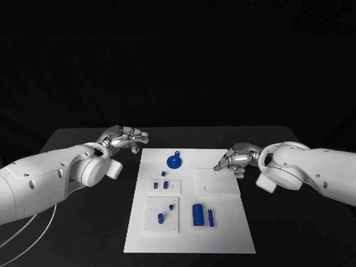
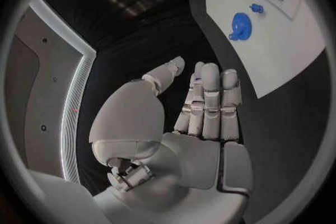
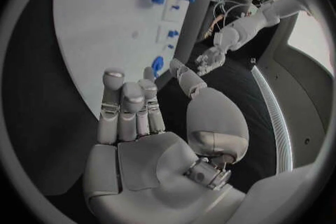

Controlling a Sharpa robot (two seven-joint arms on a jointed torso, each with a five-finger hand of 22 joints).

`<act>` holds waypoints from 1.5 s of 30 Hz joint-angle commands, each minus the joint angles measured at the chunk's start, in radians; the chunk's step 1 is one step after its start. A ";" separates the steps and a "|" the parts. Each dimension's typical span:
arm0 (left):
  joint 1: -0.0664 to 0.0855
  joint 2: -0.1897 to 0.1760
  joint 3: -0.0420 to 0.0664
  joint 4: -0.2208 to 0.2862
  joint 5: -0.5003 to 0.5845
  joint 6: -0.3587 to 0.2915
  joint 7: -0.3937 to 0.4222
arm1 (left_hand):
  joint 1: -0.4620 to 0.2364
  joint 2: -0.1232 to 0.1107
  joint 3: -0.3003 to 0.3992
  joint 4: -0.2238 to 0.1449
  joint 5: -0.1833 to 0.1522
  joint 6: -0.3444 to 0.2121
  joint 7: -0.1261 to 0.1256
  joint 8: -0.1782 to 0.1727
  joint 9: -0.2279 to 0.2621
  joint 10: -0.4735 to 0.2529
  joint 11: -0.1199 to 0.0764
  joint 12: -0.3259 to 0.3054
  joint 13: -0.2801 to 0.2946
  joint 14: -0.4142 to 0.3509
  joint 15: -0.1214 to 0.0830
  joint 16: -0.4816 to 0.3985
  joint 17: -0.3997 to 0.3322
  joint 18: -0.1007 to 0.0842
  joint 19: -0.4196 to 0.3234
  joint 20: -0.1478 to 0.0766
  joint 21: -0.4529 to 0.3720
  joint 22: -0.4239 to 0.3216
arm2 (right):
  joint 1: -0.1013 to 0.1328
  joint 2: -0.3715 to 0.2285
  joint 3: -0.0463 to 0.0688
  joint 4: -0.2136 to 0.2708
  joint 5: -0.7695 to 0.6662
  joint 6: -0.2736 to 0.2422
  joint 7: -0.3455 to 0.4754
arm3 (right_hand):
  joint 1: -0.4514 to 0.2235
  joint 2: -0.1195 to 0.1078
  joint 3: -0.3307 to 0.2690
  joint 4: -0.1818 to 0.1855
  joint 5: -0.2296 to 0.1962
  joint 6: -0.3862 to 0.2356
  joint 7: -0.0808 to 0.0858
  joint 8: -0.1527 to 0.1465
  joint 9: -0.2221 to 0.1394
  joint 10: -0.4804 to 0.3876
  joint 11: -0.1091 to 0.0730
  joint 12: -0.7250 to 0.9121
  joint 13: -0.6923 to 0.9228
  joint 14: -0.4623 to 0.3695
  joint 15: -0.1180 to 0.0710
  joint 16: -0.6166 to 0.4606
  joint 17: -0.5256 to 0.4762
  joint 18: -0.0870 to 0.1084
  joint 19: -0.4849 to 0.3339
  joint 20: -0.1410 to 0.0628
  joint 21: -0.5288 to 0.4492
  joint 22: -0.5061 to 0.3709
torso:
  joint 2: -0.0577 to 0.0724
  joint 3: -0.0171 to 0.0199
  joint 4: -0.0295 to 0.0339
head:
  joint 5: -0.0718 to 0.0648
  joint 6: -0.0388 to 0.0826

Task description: Assemble the parts on the task board

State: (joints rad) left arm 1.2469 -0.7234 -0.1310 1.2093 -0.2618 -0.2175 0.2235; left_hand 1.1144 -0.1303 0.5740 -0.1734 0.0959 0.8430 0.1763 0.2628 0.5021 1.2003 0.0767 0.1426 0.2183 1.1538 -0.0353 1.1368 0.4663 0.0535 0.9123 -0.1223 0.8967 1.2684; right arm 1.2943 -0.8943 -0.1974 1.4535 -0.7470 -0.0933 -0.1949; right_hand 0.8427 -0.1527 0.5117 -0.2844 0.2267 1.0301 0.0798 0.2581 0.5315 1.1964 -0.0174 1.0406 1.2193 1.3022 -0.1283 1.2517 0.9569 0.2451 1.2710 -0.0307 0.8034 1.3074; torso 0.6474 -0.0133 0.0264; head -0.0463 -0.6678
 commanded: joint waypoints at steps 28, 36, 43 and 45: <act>0.011 0.085 0.015 -0.174 0.229 -0.047 0.132 | -1.114 0.130 -0.574 0.173 -0.096 -0.843 -0.176 -0.263 -0.502 -1.200 -0.077 -0.143 -0.218 -1.154 0.035 -1.137 -0.466 -0.053 -0.912 0.122 -0.897 -1.268 | -0.095 0.294 0.173 -0.506 0.435 -0.094 0.441 | -0.843 0.153 -0.512 0.284 -0.227 -1.030 -0.080 -0.258 -0.531 -1.196 0.017 -1.041 -1.219 -1.302 0.128 -1.252 -0.957 -0.245 -1.271 0.031 -0.803 -1.307 | -0.056 0.0061 -0.0041 | 0.016 0.146; -0.062 0.035 0.056 0.016 0.240 -0.226 0.190 | -1.114 0.130 -0.574 0.173 -0.096 -0.843 -0.176 -0.263 -0.502 -1.200 -0.077 -0.143 -0.218 -1.154 0.035 -1.137 -0.466 -0.053 -0.912 0.122 -0.897 -1.268 | -0.141 0.239 0.180 -0.316 0.530 -0.272 0.525 | -0.843 0.153 -0.512 0.284 -0.227 -1.030 -0.080 -0.258 -0.531 -1.196 0.017 -1.041 -1.219 -1.302 0.128 -1.252 -0.957 -0.245 -1.271 0.031 -0.803 -1.307 | -0.096 0.0123 -0.0231 | 0.042 0.079; -0.142 -0.019 0.100 0.219 0.253 -0.418 0.253 | -1.114 0.130 -0.574 0.173 -0.096 -0.843 -0.176 -0.263 -0.502 -1.200 -0.077 -0.143 -0.218 -1.154 0.035 -1.137 -0.466 -0.053 -0.912 0.122 -0.897 -1.268 | -0.193 0.177 0.189 -0.099 0.639 -0.475 0.620 | -0.843 0.153 -0.512 0.284 -0.227 -1.030 -0.080 -0.258 -0.531 -1.196 0.017 -1.041 -1.219 -1.302 0.128 -1.252 -0.957 -0.245 -1.271 0.031 -0.803 -1.307 | -0.103 0.0133 -0.0264 | 0.046 0.068; -0.159 -0.031 0.110 0.263 0.256 -0.460 0.267 | -1.114 0.130 -0.574 0.173 -0.096 -0.843 -0.176 -0.263 -0.502 -1.200 -0.077 -0.143 -0.218 -1.154 0.035 -1.137 -0.466 -0.053 -0.912 0.122 -0.897 -1.268 | -0.206 0.161 0.191 -0.043 0.667 -0.527 0.645 | -0.843 0.153 -0.512 0.284 -0.227 -1.030 -0.080 -0.258 -0.531 -1.196 0.017 -1.041 -1.219 -1.302 0.128 -1.252 -0.957 -0.245 -1.271 0.031 -0.803 -1.307 | -0.103 0.0133 -0.0264 | 0.046 0.068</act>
State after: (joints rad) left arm 1.0925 -0.7503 -0.0234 1.4541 -0.0197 -0.5307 0.4184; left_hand 0.0352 -0.0011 0.0146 -0.0029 0.0047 0.0209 0.0012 0.0111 0.0108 0.0298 0.0001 0.0068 0.0036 0.0193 0.0019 0.0122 0.0056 0.0078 0.0158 0.0013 0.0132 0.0453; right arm 1.0921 -0.7291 -0.0077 1.3880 -0.1672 -0.4672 0.3549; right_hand 0.0281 0.0000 0.0120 -0.0048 0.0074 0.0234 0.0031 0.0071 0.0107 0.0233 0.0033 0.0102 0.0082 0.0225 0.0015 0.0132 0.0106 0.0137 0.0147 0.0026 0.0107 0.0383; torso 0.5478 -0.0004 0.0015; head -0.0004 -0.5983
